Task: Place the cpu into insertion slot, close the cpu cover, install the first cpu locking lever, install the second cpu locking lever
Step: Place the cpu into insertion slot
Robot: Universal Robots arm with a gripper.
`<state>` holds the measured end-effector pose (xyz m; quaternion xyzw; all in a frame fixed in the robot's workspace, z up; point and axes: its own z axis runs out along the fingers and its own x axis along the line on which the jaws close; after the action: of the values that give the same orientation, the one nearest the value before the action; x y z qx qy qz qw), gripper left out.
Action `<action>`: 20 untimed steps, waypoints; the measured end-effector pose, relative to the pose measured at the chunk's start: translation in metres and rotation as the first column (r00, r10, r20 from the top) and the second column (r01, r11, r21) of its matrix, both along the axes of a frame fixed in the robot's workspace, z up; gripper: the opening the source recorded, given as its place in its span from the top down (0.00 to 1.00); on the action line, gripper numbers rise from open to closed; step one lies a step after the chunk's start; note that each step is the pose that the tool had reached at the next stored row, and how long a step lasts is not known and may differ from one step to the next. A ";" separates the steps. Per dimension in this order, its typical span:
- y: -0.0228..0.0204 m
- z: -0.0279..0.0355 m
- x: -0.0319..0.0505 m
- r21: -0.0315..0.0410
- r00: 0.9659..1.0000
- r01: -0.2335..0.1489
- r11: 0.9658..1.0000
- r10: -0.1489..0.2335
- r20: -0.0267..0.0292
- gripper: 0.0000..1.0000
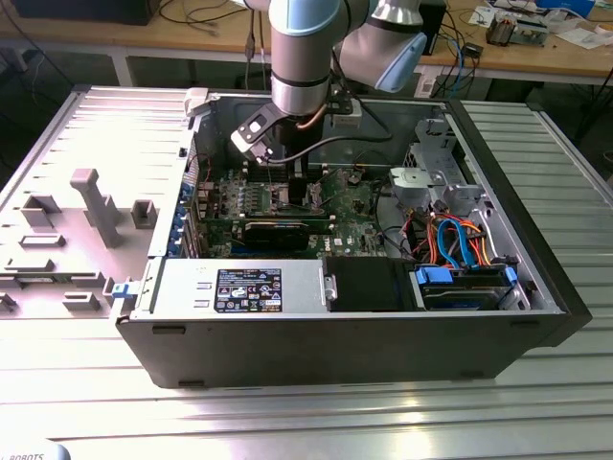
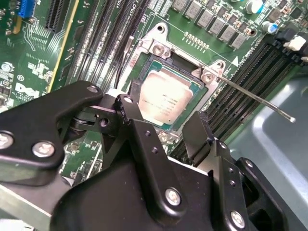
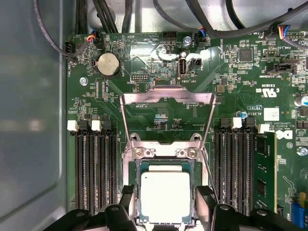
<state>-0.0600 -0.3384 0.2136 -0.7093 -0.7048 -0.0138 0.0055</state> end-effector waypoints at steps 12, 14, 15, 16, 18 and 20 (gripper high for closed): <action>0.0000 0.0012 0.0000 0.000 1.000 0.000 1.000 0.000 -0.002 0.71; 0.0000 0.0012 0.0000 0.000 1.000 0.000 1.000 0.000 -0.002 0.77; 0.0000 0.0012 0.0000 0.000 1.000 0.000 1.000 0.000 -0.002 0.83; 0.0000 0.0012 0.0000 0.000 1.000 0.000 1.000 0.000 -0.002 0.89; 0.0000 0.0012 0.0000 0.000 1.000 0.000 1.000 0.000 -0.003 0.89; 0.0000 0.0012 0.0000 0.000 1.000 0.000 1.000 0.000 -0.003 0.89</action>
<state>-0.0600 -0.3385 0.2148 -0.7093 -0.7048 -0.0128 0.0065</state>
